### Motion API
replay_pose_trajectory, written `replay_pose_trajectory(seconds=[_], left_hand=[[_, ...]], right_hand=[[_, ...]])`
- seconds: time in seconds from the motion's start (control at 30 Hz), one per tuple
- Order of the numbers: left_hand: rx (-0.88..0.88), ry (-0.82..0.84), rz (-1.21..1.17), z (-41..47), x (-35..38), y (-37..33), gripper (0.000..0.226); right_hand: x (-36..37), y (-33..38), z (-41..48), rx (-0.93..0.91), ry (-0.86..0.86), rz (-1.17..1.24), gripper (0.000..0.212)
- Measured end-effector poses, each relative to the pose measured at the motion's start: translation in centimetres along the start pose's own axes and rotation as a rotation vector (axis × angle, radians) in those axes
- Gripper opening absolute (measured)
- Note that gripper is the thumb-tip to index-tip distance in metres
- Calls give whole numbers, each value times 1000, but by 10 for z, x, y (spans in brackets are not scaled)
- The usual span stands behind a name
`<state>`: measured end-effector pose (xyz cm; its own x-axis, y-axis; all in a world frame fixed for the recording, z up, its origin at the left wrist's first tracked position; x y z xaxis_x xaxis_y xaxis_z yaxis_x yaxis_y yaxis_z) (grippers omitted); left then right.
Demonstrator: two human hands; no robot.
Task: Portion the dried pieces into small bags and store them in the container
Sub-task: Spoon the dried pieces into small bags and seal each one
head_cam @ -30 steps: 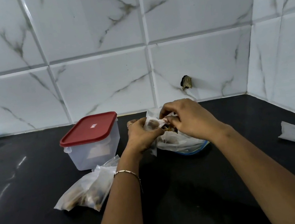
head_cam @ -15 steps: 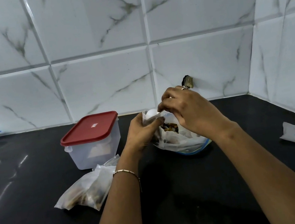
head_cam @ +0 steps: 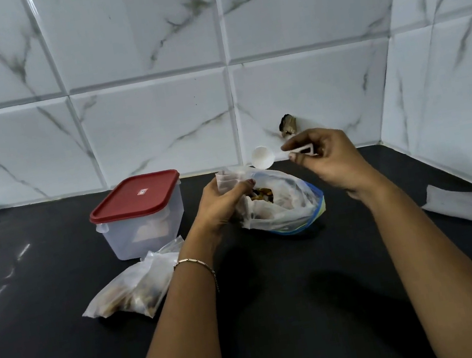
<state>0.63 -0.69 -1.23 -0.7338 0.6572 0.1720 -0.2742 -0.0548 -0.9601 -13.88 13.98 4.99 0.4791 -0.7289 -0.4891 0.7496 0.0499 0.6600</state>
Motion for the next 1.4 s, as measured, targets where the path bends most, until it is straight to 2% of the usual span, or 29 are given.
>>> replay_pose_trajectory(seconds=[0.1,0.23,0.33,0.53,0.77,0.87,0.97,1.07,1.13,1.23,1.27,1.33,1.4], left_hand=[[-9,-27,-3,-8,1,-1,25],[-23,-58,-5,-21,6,3,45],[-61,-39,-1,-35,13,11,43],[-109,-79,-21,-48,16,19,44],[-160,-53,-16,-44,18,27,57],[-147,-46,-20,-44,19,27,54],[-115,-43,-30,-45,22,23,45],[-121,-45,-14,-47,23,21,46],[-116,-52,-3,-48,23,19,48],[-102,-32,-2,-43,23,19,53],[-92,-22,-7,-41,23,18,54],[-60,-13,-1,-37,23,14,60],[-50,4,6,-34,23,7,61]], right_hand=[[-8,-30,-20,210,-12,65,13],[-12,-59,-48,413,99,28,10],[-16,-74,-66,542,136,-2,12],[-15,-79,-85,617,176,-61,9],[-9,-91,-85,574,193,-222,11],[-8,-95,-82,560,198,-304,10],[-12,-81,-76,476,64,-370,9],[-7,-52,-66,292,-97,-186,7],[9,-29,-57,162,-15,-86,18],[49,6,-50,30,329,18,58],[61,13,-48,9,417,16,66],[79,22,-42,0,484,30,59],[86,22,-32,36,437,86,42]])
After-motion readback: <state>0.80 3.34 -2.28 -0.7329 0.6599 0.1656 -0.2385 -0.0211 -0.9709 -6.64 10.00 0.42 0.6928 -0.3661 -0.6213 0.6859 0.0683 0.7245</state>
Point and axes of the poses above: each hand's wrist, its own z-axis towards the middle knuckle, its own x-axis out of the palm, y = z × x, the point moved 6 cm from there along z, towards the middle knuckle, and after that the axes turned 12 degrees about -z, right-handed, at the moved point
